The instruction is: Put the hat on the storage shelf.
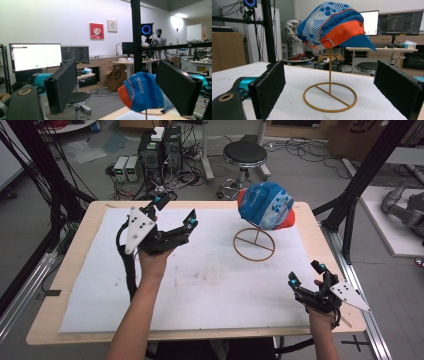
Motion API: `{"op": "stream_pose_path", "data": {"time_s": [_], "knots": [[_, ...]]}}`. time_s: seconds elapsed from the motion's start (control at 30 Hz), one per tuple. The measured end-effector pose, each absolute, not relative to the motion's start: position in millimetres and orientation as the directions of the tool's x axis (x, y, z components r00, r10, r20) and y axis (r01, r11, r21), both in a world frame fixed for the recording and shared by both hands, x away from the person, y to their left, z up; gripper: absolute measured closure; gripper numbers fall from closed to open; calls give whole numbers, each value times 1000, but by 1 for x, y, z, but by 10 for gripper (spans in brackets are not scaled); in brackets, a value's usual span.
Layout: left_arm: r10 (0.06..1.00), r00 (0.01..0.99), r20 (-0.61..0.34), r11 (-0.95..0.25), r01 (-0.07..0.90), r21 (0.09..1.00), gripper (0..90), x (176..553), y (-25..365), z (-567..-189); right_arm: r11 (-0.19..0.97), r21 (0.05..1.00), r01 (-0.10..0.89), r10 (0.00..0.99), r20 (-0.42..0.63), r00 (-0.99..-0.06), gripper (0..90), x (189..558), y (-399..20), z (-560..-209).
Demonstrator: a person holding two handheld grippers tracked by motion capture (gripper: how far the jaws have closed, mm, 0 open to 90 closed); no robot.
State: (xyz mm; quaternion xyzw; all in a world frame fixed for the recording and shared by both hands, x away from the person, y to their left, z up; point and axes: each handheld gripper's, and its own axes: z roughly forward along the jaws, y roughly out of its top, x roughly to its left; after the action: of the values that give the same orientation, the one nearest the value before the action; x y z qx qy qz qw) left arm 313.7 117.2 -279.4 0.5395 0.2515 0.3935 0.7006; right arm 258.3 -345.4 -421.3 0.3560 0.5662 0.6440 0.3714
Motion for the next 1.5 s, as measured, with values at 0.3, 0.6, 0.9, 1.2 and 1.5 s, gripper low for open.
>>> {"op": "stream_pose_path", "data": {"time_s": [0.3,0.6,0.9,1.2,1.5], "knots": [[873,486,49,87,-254,963,179,285,175,-301,-70,995,-75,893,29,-449,100,257,-349,-422],[911,408,58,47,-243,969,173,258,222,-323,-86,993,-79,902,44,-430,100,256,-354,-421],[931,362,45,32,-203,979,165,241,249,-351,-93,993,-79,907,52,-417,100,259,-355,-422],[939,342,43,16,-167,986,146,237,258,-370,-114,990,-79,906,71,-417,100,265,-355,-423],[949,313,27,25,-159,987,146,235,268,-377,-123,989,-86,909,78,-409,100,267,-357,-423]]}}
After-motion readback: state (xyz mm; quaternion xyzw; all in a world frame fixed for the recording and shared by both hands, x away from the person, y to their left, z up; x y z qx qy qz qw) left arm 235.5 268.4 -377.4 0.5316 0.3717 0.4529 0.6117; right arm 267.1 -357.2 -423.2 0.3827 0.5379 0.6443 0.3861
